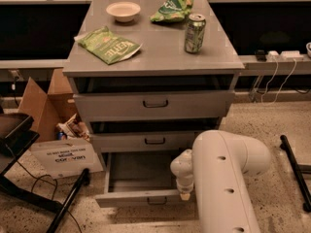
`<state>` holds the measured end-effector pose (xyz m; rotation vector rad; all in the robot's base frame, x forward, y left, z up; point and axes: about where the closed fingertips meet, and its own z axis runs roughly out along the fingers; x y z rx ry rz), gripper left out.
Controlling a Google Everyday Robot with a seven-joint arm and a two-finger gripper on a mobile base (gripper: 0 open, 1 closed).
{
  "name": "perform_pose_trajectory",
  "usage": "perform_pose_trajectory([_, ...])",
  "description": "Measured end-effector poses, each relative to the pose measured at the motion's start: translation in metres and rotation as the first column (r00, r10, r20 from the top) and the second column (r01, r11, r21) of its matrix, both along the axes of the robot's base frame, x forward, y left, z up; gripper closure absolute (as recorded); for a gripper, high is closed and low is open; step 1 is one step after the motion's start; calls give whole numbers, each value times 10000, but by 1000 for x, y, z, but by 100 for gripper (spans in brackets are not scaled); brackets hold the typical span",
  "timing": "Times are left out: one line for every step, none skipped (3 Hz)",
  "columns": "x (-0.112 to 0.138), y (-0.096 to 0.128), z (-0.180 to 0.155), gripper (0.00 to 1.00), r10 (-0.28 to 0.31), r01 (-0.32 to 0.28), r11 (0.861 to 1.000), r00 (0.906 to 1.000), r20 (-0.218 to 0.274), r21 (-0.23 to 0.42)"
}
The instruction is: Open bottom drawer
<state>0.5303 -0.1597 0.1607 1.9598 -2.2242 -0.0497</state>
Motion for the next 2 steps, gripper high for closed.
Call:
perform_pose_trajectory([-9,-2,1,100,-116,115,9999,9999,-106,-63])
perform_pose_trajectory([-11,-4,4,100,-202,200,9997,9997,-103,-160])
